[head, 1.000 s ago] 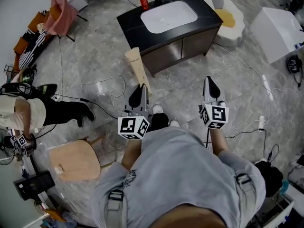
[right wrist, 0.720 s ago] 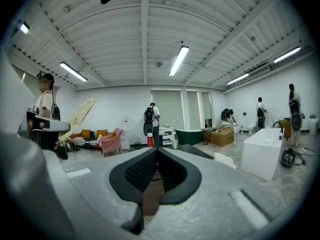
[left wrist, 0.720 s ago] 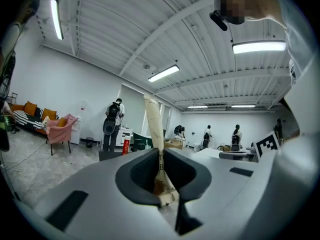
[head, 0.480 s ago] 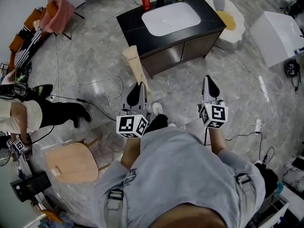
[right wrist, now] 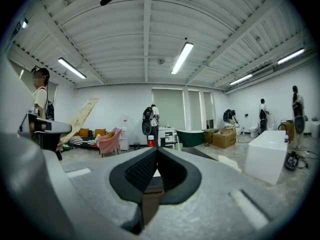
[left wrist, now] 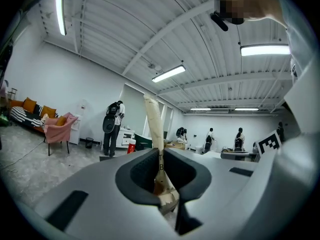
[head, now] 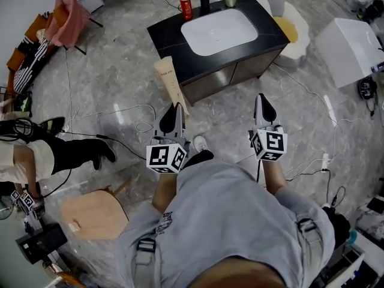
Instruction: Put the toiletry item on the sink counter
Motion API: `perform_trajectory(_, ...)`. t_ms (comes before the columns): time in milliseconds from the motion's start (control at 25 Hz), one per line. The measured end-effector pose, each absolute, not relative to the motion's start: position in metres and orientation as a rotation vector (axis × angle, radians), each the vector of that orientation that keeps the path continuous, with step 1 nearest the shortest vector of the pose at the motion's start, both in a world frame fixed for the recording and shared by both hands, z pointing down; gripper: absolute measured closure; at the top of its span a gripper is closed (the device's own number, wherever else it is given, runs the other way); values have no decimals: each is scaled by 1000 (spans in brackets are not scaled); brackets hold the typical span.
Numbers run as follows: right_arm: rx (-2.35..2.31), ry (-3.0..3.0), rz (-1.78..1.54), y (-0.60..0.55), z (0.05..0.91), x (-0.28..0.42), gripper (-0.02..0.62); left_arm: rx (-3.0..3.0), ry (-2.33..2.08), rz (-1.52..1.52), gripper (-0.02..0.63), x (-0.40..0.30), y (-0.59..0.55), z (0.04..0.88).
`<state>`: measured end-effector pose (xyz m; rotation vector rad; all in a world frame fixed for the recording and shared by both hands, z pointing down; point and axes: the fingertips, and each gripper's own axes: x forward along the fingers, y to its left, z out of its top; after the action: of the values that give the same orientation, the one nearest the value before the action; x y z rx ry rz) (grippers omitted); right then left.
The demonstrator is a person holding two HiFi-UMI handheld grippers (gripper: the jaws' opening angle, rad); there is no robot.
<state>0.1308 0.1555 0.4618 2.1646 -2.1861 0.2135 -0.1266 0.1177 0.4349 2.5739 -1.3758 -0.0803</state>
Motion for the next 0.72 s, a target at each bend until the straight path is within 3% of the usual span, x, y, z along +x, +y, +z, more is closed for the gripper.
perform_trajectory(720,2160,-2195,218,35,452,67,592,2583,-1339,-116,575,-178,-5,435)
